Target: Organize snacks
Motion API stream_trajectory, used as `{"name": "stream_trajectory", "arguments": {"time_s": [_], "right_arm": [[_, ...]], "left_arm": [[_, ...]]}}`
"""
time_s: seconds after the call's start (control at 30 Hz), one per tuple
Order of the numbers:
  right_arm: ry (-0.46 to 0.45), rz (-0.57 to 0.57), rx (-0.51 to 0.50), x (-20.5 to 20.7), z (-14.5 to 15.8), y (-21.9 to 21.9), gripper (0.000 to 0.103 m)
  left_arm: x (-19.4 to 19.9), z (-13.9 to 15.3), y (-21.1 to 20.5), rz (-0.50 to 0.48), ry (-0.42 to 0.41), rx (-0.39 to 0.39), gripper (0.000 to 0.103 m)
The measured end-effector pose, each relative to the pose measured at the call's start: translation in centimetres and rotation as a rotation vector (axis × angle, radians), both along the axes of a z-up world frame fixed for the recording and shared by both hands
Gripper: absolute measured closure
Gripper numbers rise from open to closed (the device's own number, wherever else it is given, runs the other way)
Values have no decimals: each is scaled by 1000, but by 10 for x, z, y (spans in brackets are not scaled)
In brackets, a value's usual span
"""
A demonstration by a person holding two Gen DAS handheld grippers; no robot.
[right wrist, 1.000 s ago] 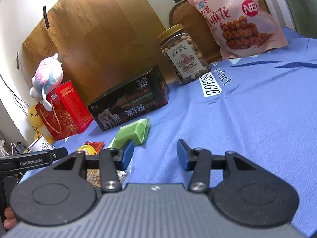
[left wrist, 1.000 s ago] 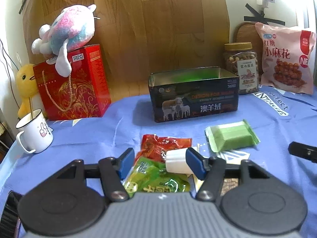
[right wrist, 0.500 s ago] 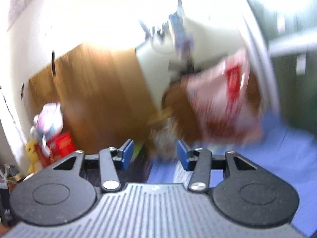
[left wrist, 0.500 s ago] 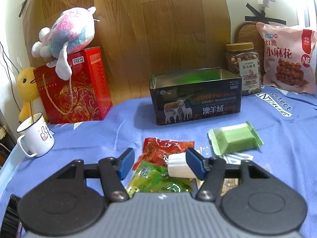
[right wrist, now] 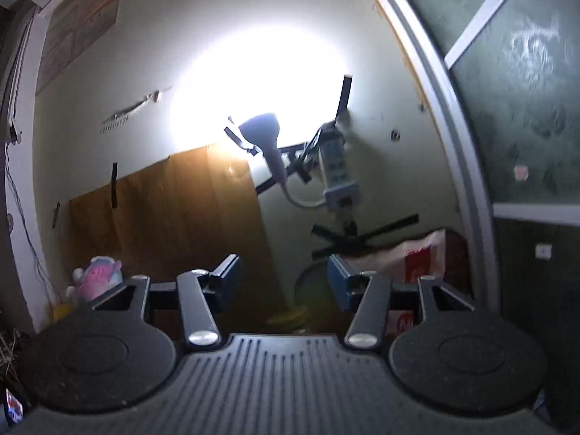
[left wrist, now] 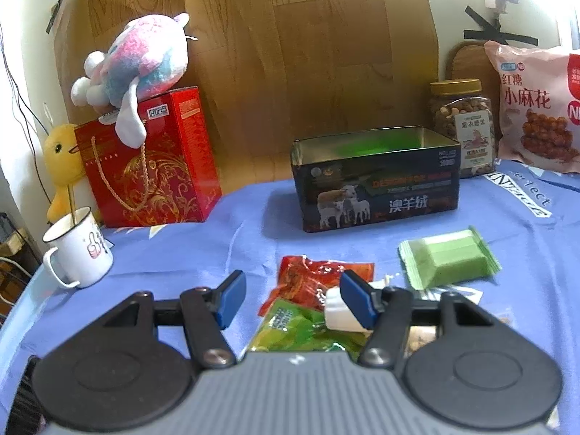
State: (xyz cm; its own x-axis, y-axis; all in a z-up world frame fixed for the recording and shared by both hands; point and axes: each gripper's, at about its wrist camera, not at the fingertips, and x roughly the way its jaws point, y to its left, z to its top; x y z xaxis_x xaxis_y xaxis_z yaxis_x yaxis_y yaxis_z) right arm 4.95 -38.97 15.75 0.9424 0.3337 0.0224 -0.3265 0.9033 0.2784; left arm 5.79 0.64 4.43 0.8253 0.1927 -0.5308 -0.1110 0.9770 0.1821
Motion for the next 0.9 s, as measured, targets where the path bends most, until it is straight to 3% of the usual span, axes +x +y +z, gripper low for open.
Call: {"name": "stream_trajectory", "arguments": {"time_s": [0.27, 0.5, 0.63, 0.77, 0.83, 0.9], "right_arm": [[190, 98, -67, 29, -87, 61, 47], [292, 159, -92, 41, -113, 82, 47], [350, 199, -102, 49, -125, 89, 47], [413, 267, -151, 58, -136, 103, 47], [439, 310, -186, 64, -141, 112, 47], [465, 352, -223, 69, -145, 123, 47]], "left_arm": [[6, -1, 3, 22, -1, 29, 44], [14, -5, 5, 24, 19, 25, 44], [20, 8, 20, -78, 47, -164, 44], [37, 23, 26, -258, 101, -385, 44], [51, 25, 19, -330, 144, -439, 44], [66, 21, 10, -355, 175, -432, 44]]}}
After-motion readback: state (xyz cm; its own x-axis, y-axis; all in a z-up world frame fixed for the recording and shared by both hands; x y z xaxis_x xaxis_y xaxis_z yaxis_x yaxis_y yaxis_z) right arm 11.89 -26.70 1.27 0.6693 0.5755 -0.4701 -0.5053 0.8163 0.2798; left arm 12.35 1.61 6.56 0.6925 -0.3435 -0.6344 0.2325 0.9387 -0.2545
